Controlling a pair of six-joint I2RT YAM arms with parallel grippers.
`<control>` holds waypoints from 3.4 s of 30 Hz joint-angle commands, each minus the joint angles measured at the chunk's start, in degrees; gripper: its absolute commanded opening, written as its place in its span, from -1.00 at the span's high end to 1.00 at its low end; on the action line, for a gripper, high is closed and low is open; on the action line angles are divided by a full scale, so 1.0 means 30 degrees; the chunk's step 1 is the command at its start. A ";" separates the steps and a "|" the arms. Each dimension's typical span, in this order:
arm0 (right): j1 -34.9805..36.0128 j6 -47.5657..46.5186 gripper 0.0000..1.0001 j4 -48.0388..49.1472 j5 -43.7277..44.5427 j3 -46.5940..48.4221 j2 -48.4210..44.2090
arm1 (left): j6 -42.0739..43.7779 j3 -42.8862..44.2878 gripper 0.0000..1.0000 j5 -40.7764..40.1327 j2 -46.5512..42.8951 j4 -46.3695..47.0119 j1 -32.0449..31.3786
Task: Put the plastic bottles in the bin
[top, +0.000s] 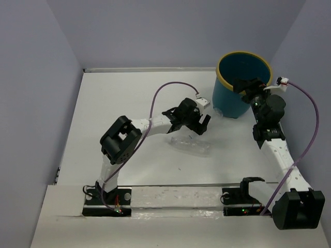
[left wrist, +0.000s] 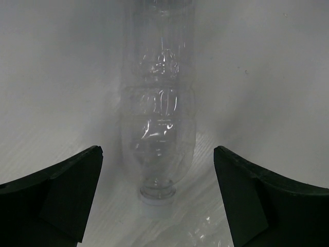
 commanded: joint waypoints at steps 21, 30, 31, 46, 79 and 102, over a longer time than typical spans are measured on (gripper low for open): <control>0.0488 0.1129 -0.98 -0.0505 -0.3605 -0.1066 -0.3965 | -0.0071 0.0932 -0.22 -0.3059 -0.1075 0.1115 -0.0099; 0.2184 0.0866 -0.99 -0.1444 -0.4893 0.0105 -0.2274 | -0.1684 -0.3522 -0.22 -0.6109 -0.8482 0.3988 0.0311; 0.2971 0.0690 -0.99 -0.1532 -0.5359 0.0745 -0.1832 | -0.1713 -0.4105 -0.22 -0.6080 -0.9276 0.4047 0.0311; 0.7285 0.0512 -0.99 0.0693 -1.0404 0.4765 0.5056 | -0.3089 -0.7303 -0.22 -0.4235 -1.3677 0.3872 0.0282; 0.1369 -0.7688 0.52 -0.2968 0.8431 1.0799 0.3589 | -0.2653 -0.7361 -0.98 -1.0354 -2.3373 -0.5442 0.0282; -0.0103 -0.6519 -0.83 -1.0372 -0.0013 1.3146 0.4298 | -0.2651 -0.8652 -0.98 -1.0972 -2.6100 -0.5093 0.0282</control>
